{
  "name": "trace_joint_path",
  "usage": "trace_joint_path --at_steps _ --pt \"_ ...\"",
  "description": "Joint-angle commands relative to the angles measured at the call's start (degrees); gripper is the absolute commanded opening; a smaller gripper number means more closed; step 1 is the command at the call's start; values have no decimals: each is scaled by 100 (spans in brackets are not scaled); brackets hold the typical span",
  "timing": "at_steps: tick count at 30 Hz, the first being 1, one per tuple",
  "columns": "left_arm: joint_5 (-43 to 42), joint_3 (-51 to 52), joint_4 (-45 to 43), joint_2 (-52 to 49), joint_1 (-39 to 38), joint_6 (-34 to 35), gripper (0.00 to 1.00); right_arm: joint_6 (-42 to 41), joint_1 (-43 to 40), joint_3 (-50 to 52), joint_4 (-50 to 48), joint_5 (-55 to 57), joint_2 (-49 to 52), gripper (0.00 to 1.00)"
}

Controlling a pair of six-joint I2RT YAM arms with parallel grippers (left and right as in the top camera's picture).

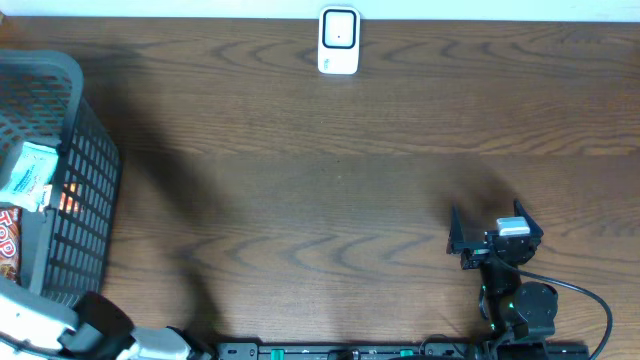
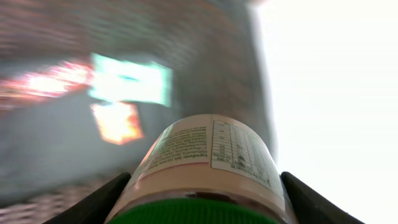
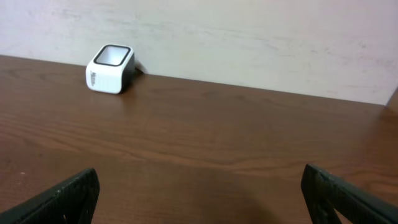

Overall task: Scan the item barcode
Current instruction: 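Grasp the green-lidded jar with the left gripper and place it mid-table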

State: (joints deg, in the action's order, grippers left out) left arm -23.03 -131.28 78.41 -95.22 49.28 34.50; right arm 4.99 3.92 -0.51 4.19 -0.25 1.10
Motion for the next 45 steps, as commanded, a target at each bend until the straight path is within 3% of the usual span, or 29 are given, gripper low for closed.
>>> trace_joint_path --at_steps 1,5,9,12,18,24,27,34,38,43,45 --pt "-1534 -96 90 144 -990 -101 60 -66 -57 20 11 -7 -9 99" --pt "-898 -31 234 79 -3038 -564 60 -66 -57 20 11 -7 -9 99" --pt "1412 254 411 -153 -5209 -579 60 -66 -57 20 11 -9 -9 99" --pt "2396 605 551 -391 -6306 155 60 -66 -57 20 9 -7 -9 99" --pt "3233 1858 -68 -883 -7715 2181 60 -68 -57 20 9 -7 -9 99" --pt "3327 3377 -1158 -1429 -8317 4148 60 -66 -57 20 9 -7 -9 99" --pt "2997 3917 -1825 -1683 -8428 4666 60 -66 -57 20 11 -7 -9 99" --pt "2754 4225 -2363 -2092 -8461 4680 61 -66 -57 20 11 -7 -9 99" --pt "2752 4223 -2347 -2081 -8461 4599 80 -66 -57 20 11 -7 -9 99" --pt "2754 4068 -2347 -1871 -8317 4092 94 -68 -57 20 9 -7 -9 99" --pt "2754 3901 -2347 -1646 -8227 3825 95 -66 -57 20 11 -9 -9 99"
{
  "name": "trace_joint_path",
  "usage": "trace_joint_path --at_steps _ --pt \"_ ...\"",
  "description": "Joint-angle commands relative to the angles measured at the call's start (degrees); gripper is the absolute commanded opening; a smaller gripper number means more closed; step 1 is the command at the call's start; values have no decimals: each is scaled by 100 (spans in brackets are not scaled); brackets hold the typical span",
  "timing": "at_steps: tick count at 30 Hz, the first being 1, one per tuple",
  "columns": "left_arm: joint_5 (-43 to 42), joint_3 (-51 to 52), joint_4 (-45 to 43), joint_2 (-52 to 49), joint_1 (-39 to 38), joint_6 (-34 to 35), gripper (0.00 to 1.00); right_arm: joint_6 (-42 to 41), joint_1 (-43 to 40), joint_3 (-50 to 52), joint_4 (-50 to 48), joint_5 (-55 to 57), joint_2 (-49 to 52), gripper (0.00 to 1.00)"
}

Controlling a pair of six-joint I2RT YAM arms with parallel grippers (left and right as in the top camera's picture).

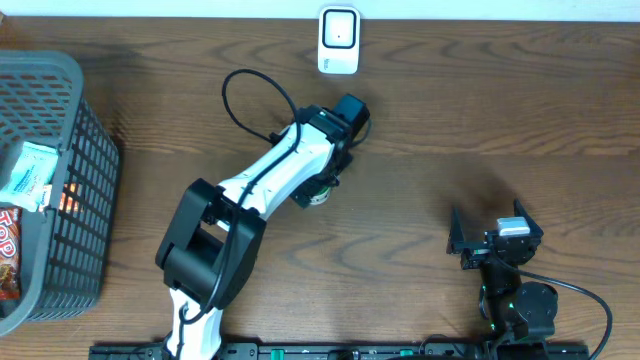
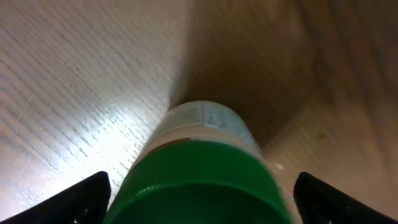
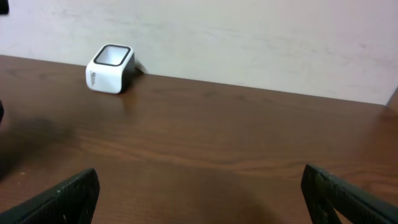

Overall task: Scan the item barcode
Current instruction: 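Grasp the green-lidded jar with the left gripper and place it mid-table, then reach the left gripper into the basket and grasp the orange snack box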

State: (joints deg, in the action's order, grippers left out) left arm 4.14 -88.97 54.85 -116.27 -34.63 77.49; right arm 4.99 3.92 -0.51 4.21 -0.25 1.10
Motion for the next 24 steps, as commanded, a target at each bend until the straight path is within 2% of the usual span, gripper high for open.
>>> trace_joint_path --at_steps 1,4,6,8,11,13,15,20,24 --pt "42 -444 9 634 225 -638 95 -66 -57 20 7 -7 -9 99" --pt "302 -857 7 1252 461 -1290 96 -66 -57 20 9 -7 -9 99" --pt "463 -1322 -2 1722 743 -1989 96 -66 -57 20 9 -7 -9 99" --pt "466 -2026 -72 2227 1204 -3150 96 -66 -57 20 9 -7 -9 99" --pt "503 -2981 39 2789 2166 -4365 96 -66 -57 20 7 -7 -9 99" --pt "643 -3383 326 3027 3012 -4446 96 -66 -57 20 7 -9 -9 99" --pt "522 -3600 728 3195 4232 -4424 96 -66 -57 20 7 -7 -9 99" --pt "-684 -3451 1928 2916 7031 -4424 96 -66 -57 20 9 -7 -9 99" --pt "-911 -3088 2535 2293 8006 -4109 96 -66 -57 20 9 -9 -9 99"
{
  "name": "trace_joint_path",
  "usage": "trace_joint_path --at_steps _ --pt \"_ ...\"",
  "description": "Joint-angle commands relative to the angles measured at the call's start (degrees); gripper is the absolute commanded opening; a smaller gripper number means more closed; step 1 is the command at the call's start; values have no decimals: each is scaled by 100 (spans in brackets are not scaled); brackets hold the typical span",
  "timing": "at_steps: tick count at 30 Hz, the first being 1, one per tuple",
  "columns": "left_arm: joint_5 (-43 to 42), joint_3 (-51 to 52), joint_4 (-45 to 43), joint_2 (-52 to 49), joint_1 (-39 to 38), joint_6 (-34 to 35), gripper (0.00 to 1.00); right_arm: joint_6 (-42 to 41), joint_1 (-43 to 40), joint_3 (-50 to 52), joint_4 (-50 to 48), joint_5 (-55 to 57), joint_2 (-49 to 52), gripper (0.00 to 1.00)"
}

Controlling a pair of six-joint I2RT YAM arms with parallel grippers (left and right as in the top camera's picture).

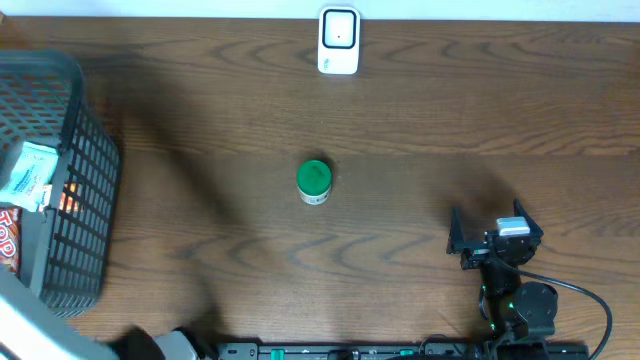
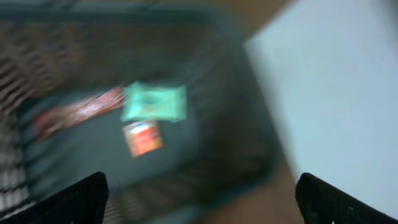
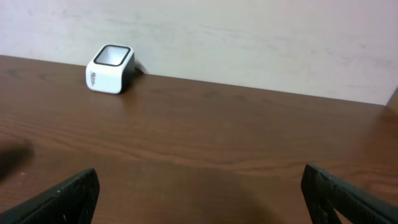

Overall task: Scan the item barcode
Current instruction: 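Reach the left gripper into the basket and grasp the orange snack box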

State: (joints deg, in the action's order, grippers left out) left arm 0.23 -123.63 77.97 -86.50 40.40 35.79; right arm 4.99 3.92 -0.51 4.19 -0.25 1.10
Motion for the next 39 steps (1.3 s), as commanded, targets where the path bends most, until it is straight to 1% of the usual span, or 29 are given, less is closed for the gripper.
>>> trace_joint_path --at_steps 1,5,8,11,15,19,30,35,39 --pt "-518 507 308 -881 629 164 96 -66 -57 20 11 -7 -9 99" --pt "-514 1001 214 -1478 715 310 96 -66 -57 20 11 -7 -9 99" --pt "-404 1355 -122 -1860 621 389 96 -66 -57 20 9 -7 -9 99" --pt "-120 1665 -435 -2120 494 570 97 -66 -57 20 9 -9 -9 99" --pt "-68 2020 -872 -2380 326 595 97 -66 -57 20 9 -7 -9 99" --pt "74 2275 -1207 -2682 186 807 100 -66 -57 20 11 -7 -9 99" --pt "66 2518 -2024 -3458 -59 949 98 -66 -57 20 11 -7 -9 99" --pt "61 2518 -2105 -3928 -201 1023 98 -66 -57 20 11 -7 -9 99" --pt "44 2518 -1912 -4201 -269 1021 98 -66 -57 20 9 -7 -9 99"
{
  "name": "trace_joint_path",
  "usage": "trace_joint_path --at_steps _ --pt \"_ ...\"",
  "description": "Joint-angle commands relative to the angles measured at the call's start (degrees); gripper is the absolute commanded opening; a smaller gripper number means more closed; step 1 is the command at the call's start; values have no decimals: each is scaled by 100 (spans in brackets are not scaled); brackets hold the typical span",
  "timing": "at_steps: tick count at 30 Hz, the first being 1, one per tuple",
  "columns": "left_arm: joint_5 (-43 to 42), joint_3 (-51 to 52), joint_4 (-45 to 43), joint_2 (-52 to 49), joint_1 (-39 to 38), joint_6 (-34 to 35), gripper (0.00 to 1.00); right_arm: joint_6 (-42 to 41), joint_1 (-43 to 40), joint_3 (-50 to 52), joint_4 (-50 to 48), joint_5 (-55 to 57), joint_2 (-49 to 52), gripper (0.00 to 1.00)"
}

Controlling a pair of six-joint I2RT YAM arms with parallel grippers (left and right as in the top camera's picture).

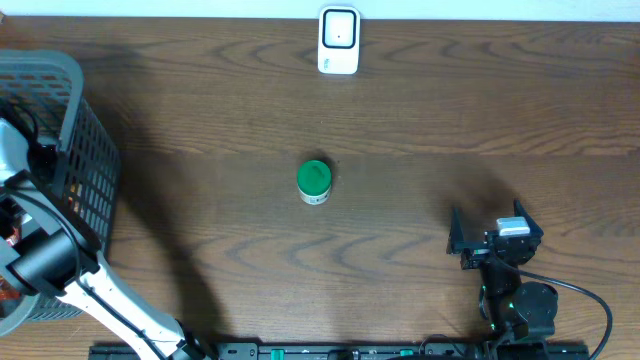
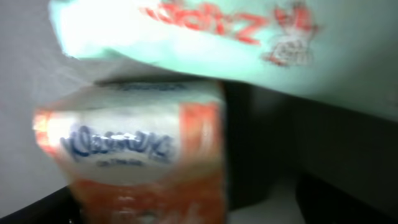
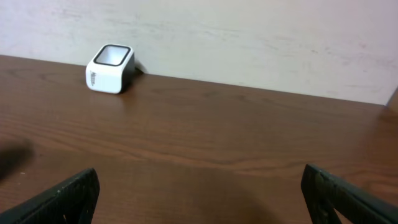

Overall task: Scan the item barcode
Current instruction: 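Reach the left gripper into the basket and grasp the orange snack box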

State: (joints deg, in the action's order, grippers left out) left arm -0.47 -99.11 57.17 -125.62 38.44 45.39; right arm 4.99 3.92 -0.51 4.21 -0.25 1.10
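An orange and white Kleenex tissue pack (image 2: 137,155) fills the left wrist view, partly under a mint-green packet (image 2: 205,37). My left gripper (image 2: 186,211) is open, low inside the grey basket (image 1: 85,180), its dark fingers on either side of the tissue pack. A green-capped bottle (image 1: 314,181) stands upright at mid-table. The white scanner (image 1: 339,41) sits at the far edge, also in the right wrist view (image 3: 110,68). My right gripper (image 1: 495,235) rests open and empty at the front right.
My left arm (image 1: 40,255) reaches from the front edge over the basket's near wall and hides most of what is inside. The pale wall (image 3: 249,37) rises right behind the scanner.
My left gripper was open high above the basket, and it is now down inside it, close over the tissue pack. The bottle and my right arm have not moved.
My left gripper was shut on the green-capped bottle by the basket. Then it had the bottle at mid-table, in front of the scanner. Then the bottle stood alone there and the gripper was open above the basket, where it is now low over the tissue pack.
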Motion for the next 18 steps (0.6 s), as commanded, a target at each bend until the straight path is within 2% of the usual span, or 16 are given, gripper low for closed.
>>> trace_joint_path --at_steps 1,3,9,13,18 --pt "116 68 210 -293 -76 61 96 -66 -57 20 9 -7 -9 99" --pt "118 63 282 -254 -74 57 84 -66 -57 20 9 -7 -9 99" --pt "120 9 533 334 155 -127 60 -68 -57 20 7 -7 -9 99" --pt "111 -168 754 1132 444 -227 59 -66 -57 20 7 -9 -9 99" --pt "-94 -245 813 2704 809 -221 59 -68 -57 20 7 -9 -9 99"
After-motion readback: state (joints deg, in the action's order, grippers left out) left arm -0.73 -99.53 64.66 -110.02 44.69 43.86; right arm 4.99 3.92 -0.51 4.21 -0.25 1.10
